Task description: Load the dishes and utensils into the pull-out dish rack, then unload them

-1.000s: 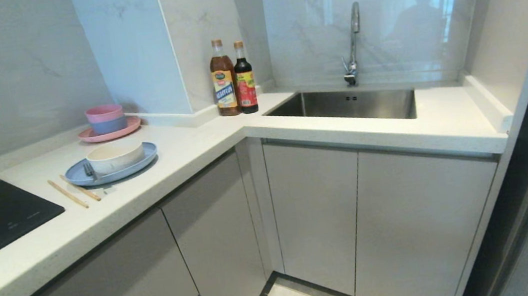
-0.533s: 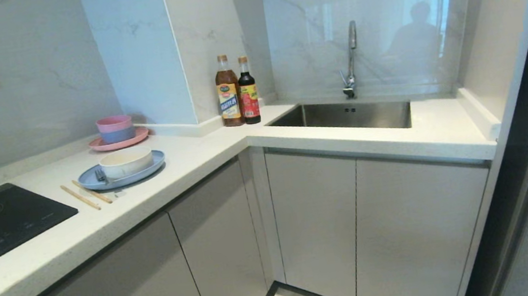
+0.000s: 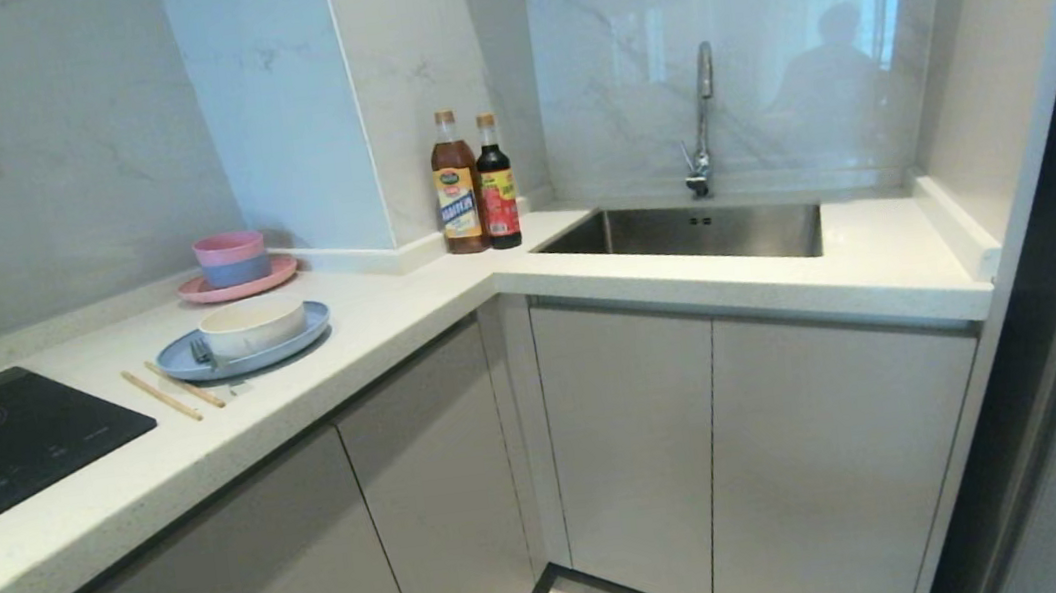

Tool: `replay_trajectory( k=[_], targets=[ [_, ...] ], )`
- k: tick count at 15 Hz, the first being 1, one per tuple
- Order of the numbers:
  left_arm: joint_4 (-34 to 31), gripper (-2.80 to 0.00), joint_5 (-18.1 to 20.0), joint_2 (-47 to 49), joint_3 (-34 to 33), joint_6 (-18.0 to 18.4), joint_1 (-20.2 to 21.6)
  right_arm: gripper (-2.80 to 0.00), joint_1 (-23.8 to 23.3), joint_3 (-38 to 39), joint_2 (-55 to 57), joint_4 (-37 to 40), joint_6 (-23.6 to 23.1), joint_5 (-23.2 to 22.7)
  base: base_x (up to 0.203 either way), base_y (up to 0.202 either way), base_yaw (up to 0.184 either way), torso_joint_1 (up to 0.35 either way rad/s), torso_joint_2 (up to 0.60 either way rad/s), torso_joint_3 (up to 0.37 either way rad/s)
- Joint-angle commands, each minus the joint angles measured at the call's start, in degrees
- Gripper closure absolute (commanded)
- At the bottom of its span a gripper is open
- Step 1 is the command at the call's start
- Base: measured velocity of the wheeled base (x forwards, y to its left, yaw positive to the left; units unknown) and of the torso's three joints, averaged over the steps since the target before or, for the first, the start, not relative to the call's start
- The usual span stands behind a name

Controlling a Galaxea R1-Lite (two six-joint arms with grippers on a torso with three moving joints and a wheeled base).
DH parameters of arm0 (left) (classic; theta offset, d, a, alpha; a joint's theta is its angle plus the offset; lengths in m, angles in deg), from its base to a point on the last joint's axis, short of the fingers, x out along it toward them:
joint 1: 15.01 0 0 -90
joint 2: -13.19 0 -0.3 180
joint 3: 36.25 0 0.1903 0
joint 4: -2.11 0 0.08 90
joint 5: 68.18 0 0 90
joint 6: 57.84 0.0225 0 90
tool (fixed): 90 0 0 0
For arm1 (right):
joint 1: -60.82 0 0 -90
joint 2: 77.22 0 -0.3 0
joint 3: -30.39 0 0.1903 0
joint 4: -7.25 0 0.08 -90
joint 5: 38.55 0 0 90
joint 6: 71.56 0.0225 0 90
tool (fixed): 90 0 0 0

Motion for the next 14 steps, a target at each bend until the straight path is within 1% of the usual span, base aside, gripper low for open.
replay_trajectory(
  k=[1, 14],
  targets=[
    [0.05, 0.00, -0.04, 0.07, -0.62, -0.04, 0.01, 0.00, 0.00, 0.09, 0.02, -0.01, 0.00, -0.01, 0.000, 0.000, 0.000, 0.000, 0.00, 0.000],
    [0.05, 0.00, -0.04, 0.07, -0.62, -0.04, 0.01, 0.00, 0.00, 0.09, 0.02, -0.01, 0.00, -0.01, 0.000, 0.000, 0.000, 0.000, 0.00, 0.000]
  ],
)
